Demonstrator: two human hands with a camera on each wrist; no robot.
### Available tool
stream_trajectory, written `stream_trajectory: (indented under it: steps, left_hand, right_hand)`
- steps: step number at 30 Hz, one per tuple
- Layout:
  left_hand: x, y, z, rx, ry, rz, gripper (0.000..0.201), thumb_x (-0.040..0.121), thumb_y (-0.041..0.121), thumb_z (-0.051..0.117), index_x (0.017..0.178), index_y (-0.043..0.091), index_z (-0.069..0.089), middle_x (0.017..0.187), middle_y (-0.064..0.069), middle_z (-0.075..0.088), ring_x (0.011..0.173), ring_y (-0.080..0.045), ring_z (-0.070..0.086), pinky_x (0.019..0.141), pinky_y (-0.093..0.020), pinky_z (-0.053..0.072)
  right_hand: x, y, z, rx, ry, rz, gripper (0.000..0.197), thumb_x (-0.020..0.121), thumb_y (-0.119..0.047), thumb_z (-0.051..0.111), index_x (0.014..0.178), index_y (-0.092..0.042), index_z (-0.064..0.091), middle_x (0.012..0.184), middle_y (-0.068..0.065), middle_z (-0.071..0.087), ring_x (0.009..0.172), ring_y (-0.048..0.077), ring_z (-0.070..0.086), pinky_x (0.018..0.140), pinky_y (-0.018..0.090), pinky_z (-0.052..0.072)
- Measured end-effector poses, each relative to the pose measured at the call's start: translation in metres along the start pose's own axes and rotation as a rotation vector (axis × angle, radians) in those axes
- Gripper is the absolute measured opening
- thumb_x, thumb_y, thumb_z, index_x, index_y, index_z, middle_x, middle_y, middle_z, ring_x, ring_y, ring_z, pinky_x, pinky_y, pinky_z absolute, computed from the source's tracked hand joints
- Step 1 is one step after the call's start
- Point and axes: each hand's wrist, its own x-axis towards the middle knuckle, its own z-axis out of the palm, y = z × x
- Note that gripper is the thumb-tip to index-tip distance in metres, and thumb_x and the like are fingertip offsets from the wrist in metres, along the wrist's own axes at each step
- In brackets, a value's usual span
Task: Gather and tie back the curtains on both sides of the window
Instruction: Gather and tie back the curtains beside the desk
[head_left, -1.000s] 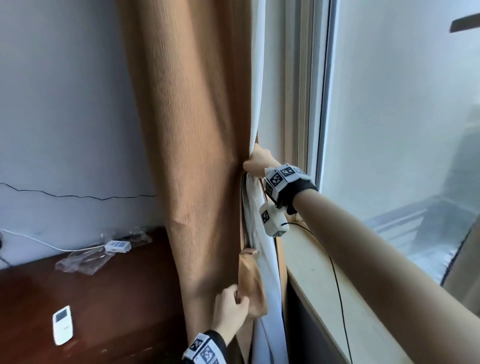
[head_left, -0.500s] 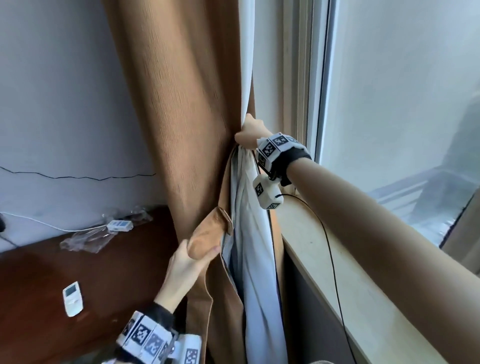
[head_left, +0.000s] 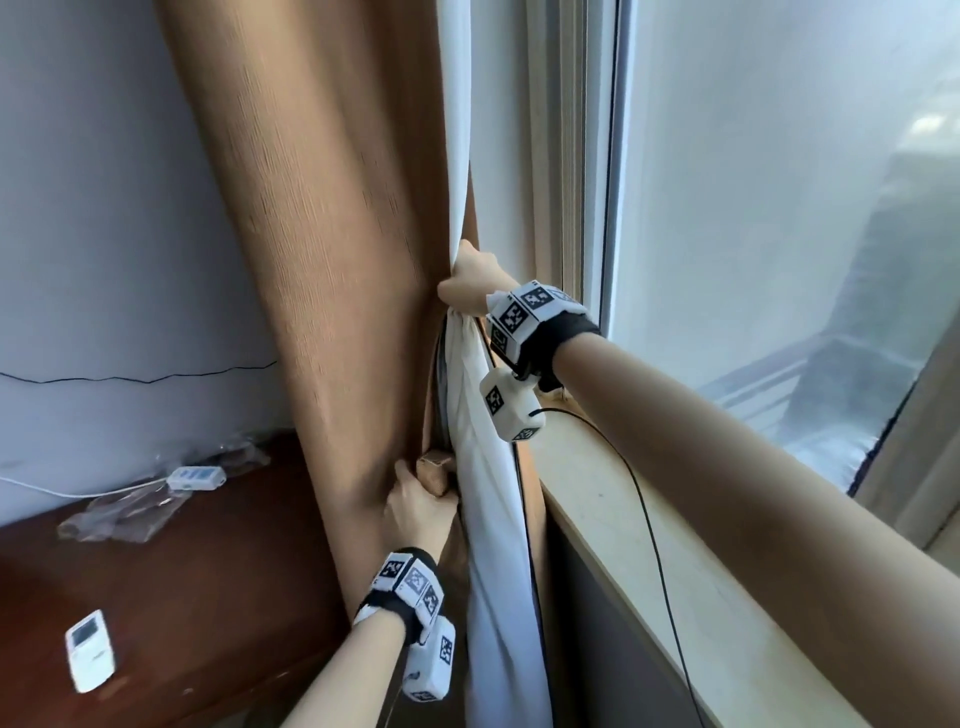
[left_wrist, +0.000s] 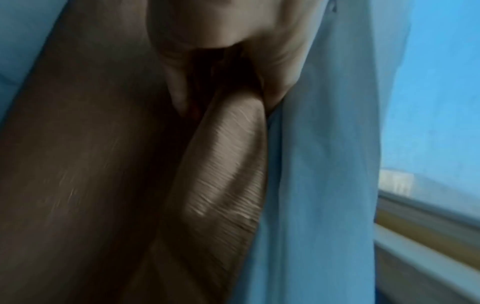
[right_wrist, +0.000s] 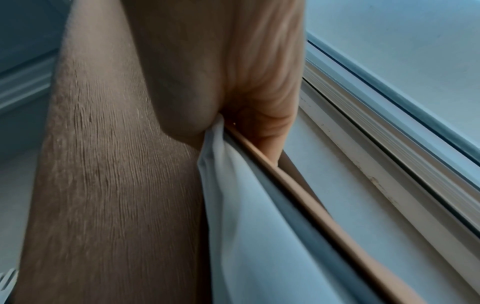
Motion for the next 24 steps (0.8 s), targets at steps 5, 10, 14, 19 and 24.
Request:
stream_trajectory:
  steps: [5,10,14,19,24]
  left_hand:
    - [0.014,-0.014,0.008,-0.193,0.060,-0.170,0.022,0.078,0.017,0.065,0.097,0.006,0.065,0.099,-0.024,0.067,0.093,-0.042,0.062,0.074,-0.037,0.048]
    - [0.022,-0.042,-0.026,-0.071,0.056,-0.022,0.038,0.074,0.001,0.059,0.111,0.009,0.064,0.098,-0.025,0.067,0.092,-0.043,0.062,0.078,-0.037,0.050]
    - [0.022,-0.071,-0.072,0.012,0.017,0.025,0.037,0.074,0.001,0.059,0.108,0.014,0.066,0.094,-0.023,0.068,0.091,-0.043,0.062,0.076,-0.035,0.050]
    - [-0.006,-0.081,-0.113,0.164,-0.173,0.050,0.023,0.071,-0.002,0.058,0.084,0.014,0.065,0.071,-0.010,0.062,0.082,-0.039,0.062,0.067,-0.027,0.043]
    - [-0.011,-0.091,-0.156,0.215,-0.004,0.191,0.028,0.069,-0.007,0.053,0.068,0.021,0.054,0.073,-0.013,0.062,0.080,-0.043,0.061,0.066,-0.036,0.046]
  right_hand:
    - [0.005,0.002,0.003,0.027,-0.006,-0.022,0.041,0.088,-0.010,0.048,0.128,-0.004,0.038,0.113,0.013,0.053,0.095,0.026,0.059,0.078,0.034,0.054]
    - [0.008,0.005,0.002,0.022,0.004,-0.018,0.041,0.088,-0.010,0.047,0.127,-0.004,0.039,0.113,0.012,0.052,0.093,0.024,0.057,0.072,0.030,0.049]
    - [0.007,0.003,0.001,0.005,0.015,-0.005,0.042,0.088,-0.011,0.047,0.129,-0.004,0.038,0.111,0.011,0.049,0.093,0.026,0.057,0.072,0.031,0.048]
    - [0.007,-0.006,0.012,-0.009,0.047,0.005,0.044,0.086,-0.012,0.048,0.128,-0.003,0.039,0.119,0.014,0.051,0.102,0.030,0.058,0.087,0.038,0.052]
    - [0.005,-0.013,0.017,0.006,0.035,0.000,0.044,0.087,-0.012,0.047,0.129,-0.003,0.039,0.123,0.015,0.050,0.104,0.031,0.057,0.086,0.037,0.051]
